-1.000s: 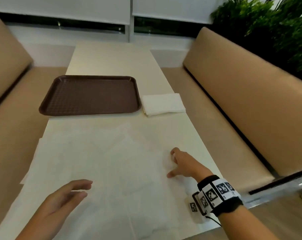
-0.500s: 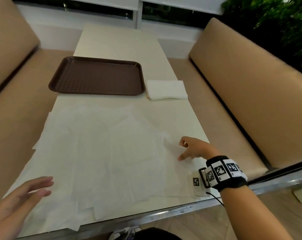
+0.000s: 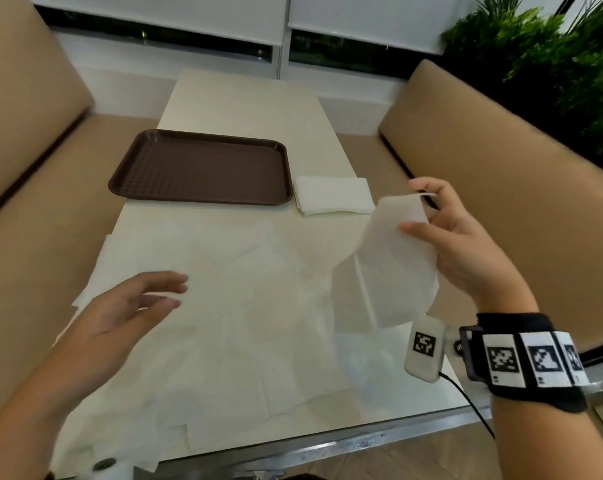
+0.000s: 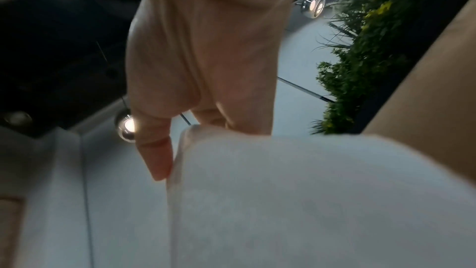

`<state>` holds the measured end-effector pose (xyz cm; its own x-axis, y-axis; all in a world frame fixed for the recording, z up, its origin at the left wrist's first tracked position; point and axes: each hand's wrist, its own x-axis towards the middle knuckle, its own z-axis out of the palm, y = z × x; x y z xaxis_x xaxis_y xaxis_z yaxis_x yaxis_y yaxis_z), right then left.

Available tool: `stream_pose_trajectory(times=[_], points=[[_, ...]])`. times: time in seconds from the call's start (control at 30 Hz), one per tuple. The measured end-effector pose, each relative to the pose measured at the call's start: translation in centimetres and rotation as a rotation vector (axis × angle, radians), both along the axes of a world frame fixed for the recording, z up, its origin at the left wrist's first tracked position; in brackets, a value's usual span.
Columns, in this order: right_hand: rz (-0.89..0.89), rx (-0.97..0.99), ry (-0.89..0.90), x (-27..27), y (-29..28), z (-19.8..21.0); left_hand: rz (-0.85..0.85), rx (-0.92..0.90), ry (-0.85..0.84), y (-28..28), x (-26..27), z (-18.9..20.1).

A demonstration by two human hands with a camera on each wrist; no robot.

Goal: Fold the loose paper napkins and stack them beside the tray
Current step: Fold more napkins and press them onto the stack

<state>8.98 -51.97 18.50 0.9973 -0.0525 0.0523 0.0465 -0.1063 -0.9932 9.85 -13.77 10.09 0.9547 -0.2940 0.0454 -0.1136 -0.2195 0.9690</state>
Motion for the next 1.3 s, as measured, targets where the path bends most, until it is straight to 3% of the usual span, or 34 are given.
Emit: stream_pose_trajectory(times=[0.17, 0.3, 0.47, 0.57, 0.67, 0.8, 0.9, 1.1, 1.2, 1.3], points=[[0.101, 0.131, -0.149, 0.7, 3.3, 3.5, -0.216, -0.156, 0.167, -9.4, 2.7, 3.7], [0.118, 0.164, -0.176, 1.3, 5.5, 3.0, -0.221, -0.453, 0.317, -14.1, 3.9, 5.0], [0.062, -0.012, -0.079, 1.6, 6.5, 0.5, -0.103, -0.699, 0.502, -15.2, 4.5, 5.1], [-0.032, -0.278, -0.052, 1.5, 6.1, -0.6, -0.038, -0.624, 0.465, -15.0, 5.2, 4.9], [-0.127, -0.456, -0.154, 1.9, 5.6, 0.6, -0.133, -0.504, 0.391, -14.6, 5.4, 5.5], [0.038, -0.536, -0.129, 3.8, 5.0, 3.0, -0.297, -0.354, 0.311, -14.5, 5.3, 6.7], [0.137, -0.516, -0.129, 5.1, 4.6, 3.8, -0.316, -0.323, 0.222, -14.5, 5.6, 6.5], [-0.144, -0.366, -0.174, 6.0, 2.8, 1.1, -0.287, -0.241, 0.04, -12.3, 6.5, 3.2], [-0.239, -0.332, -0.086, 6.2, 1.6, -2.1, -0.173, -0.115, 0.048, -11.6, 7.9, 1.2], [-0.259, -0.251, 0.046, 6.2, 0.7, -5.9, -0.015, -0.138, 0.139, -11.9, 9.9, -0.9]])
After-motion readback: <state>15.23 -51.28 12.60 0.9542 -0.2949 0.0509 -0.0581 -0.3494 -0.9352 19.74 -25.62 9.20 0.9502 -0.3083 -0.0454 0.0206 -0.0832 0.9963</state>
